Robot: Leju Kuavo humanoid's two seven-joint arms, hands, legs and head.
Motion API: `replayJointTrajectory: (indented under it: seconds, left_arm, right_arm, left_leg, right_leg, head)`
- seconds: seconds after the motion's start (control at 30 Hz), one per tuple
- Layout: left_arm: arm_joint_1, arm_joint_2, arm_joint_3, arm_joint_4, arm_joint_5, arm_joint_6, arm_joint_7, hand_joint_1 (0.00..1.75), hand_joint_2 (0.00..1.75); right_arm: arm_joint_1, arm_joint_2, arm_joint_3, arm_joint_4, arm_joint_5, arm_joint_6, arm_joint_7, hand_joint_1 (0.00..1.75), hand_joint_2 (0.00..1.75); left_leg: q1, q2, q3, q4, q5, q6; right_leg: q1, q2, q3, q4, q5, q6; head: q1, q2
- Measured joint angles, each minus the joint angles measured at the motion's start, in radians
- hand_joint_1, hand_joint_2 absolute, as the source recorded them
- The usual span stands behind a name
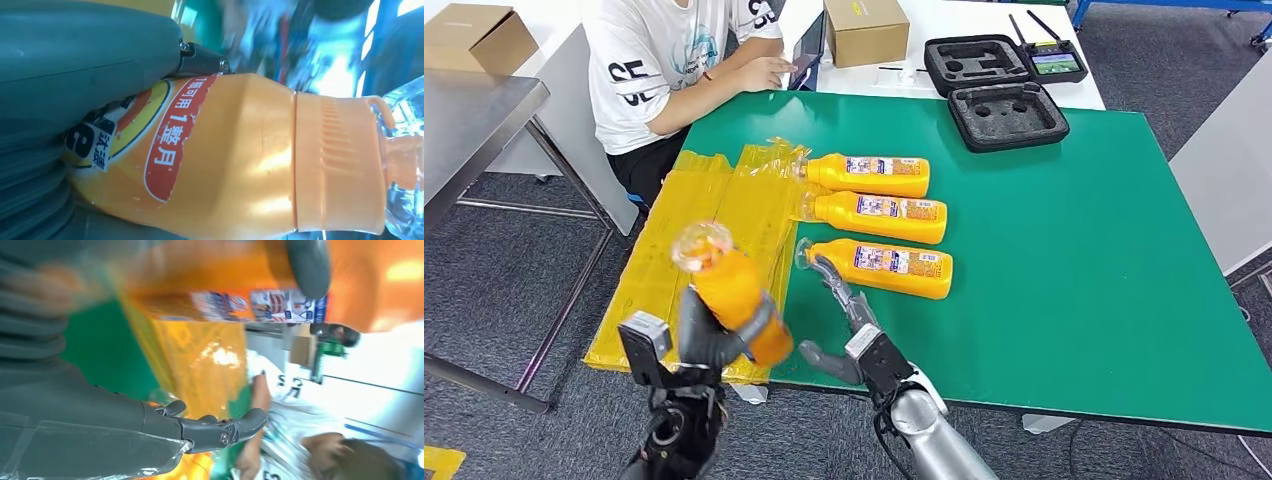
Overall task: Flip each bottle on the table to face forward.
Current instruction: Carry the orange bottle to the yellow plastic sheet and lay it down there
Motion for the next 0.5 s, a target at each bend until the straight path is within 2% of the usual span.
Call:
replayJointTrajectory:
  seconds: [0.17, 0.37, 0.47, 0.5]
  left_arm:
    - [-0.056, 0.019, 0.084, -0.016, -0.111, 0.187, -0.037, 1.75, 1.75]
    - [-0.090, 0.041, 0.127, -0.024, -0.133, 0.221, -0.042, 1.75, 1.75]
    - [-0.099, 0.050, 0.134, -0.024, -0.179, 0.284, -0.037, 1.75, 1.75]
    - [-0.105, 0.058, 0.137, -0.024, -0.208, 0.315, -0.027, 1.75, 1.75]
  right_arm:
    - [0.026, -0.015, -0.003, -0.087, -0.053, 0.018, 0.001, 0.00, 0.00]
    - [0.041, -0.027, -0.003, -0.142, -0.072, 0.023, 0.001, 0.00, 0.00]
    - [0.049, -0.031, -0.003, -0.163, -0.118, 0.031, -0.011, 0.00, 0.00]
    - [0.054, -0.033, -0.003, -0.176, -0.147, 0.033, -0.018, 0.00, 0.44]
  left_leg:
    - [0.000, 0.000, 0.000, 0.000, 0.000, 0.000]
    - [0.000, 0.000, 0.000, 0.000, 0.000, 0.000]
    - [0.000, 0.000, 0.000, 0.000, 0.000, 0.000]
    - [0.000, 0.000, 0.000, 0.000, 0.000, 0.000]
  right_leg:
    - [0.000, 0.000, 0.000, 0.000, 0.000, 0.000]
    - [0.000, 0.000, 0.000, 0.000, 0.000, 0.000]
    - [0.000, 0.000, 0.000, 0.000, 0.000, 0.000]
    - [0.000, 0.000, 0.000, 0.000, 0.000, 0.000]
  head:
    - [0.000, 0.000]
    - [0.000, 0.000]
    - [0.000, 0.000]
    - [0.000, 0.000]
